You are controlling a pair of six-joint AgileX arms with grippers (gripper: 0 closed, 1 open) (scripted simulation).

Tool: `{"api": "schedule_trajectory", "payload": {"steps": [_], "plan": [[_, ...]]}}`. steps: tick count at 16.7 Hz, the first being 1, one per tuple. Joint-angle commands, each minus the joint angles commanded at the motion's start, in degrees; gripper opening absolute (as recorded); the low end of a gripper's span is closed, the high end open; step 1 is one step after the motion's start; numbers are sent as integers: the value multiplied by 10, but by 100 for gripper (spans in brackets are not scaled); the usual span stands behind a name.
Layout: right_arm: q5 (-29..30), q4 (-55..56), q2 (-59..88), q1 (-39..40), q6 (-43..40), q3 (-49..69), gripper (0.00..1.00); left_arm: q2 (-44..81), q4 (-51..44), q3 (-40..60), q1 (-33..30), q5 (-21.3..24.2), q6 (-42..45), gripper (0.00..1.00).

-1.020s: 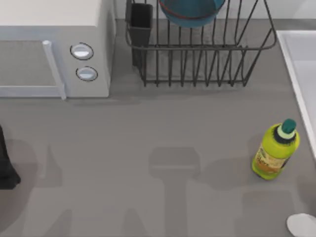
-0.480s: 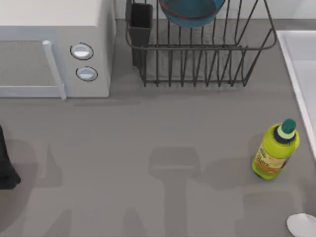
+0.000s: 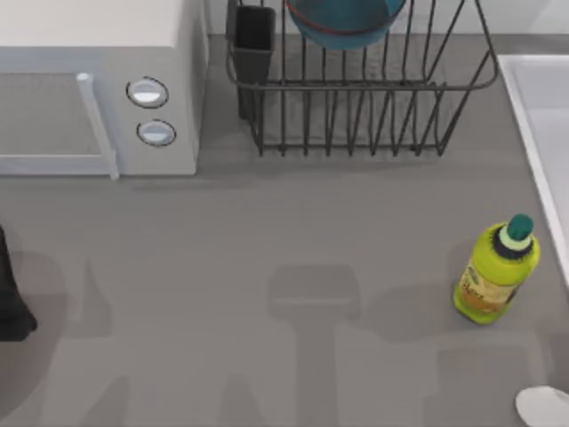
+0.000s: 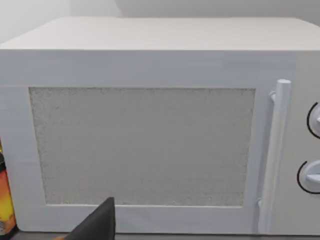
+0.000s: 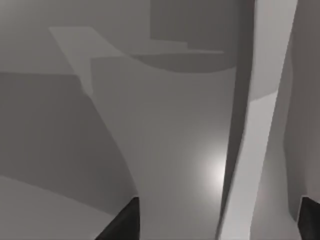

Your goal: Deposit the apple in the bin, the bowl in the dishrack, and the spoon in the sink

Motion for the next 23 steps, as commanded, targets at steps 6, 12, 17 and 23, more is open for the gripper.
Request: {"api": "schedule_trajectory", "payload": {"steps": [6, 12, 17, 23], "plan": [[10, -91, -47, 2, 24, 48, 0, 0, 0, 0, 0, 0, 0, 100], [11, -274, -105, 1, 19, 152, 0, 0, 0, 0, 0, 0, 0, 100], [10, -341, -140, 1, 22, 201, 0, 0, 0, 0, 0, 0, 0, 100], [10, -343, -123, -5, 27, 217, 0, 0, 0, 0, 0, 0, 0, 100]]}}
